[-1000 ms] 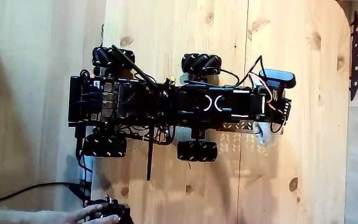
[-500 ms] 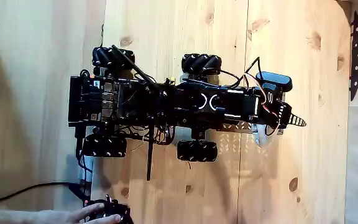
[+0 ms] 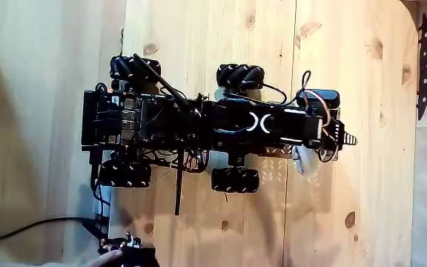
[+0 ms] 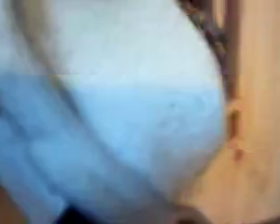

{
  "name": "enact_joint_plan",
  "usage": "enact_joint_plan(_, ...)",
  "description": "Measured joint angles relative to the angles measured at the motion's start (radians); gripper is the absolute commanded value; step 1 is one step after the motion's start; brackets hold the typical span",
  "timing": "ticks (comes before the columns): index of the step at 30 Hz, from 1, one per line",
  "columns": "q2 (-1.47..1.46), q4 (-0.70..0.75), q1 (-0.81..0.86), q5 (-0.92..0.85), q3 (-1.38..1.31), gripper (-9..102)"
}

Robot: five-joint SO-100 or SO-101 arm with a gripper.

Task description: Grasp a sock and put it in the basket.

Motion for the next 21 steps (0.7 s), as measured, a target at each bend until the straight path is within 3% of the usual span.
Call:
enact_joint_plan(7, -0.129, -0.092, 0.021, 0.006, 0.038, 38)
enact_joint_plan(15, -0.253, -0.322, -0.011, 0.002, 0.212, 38)
enact_joint_plan(20, -0.181, -0.336, -0.055, 0.003, 0.241, 38)
enact_joint_plan(21, -0.164, -0.336, -0.061, 0.002, 0.252, 33)
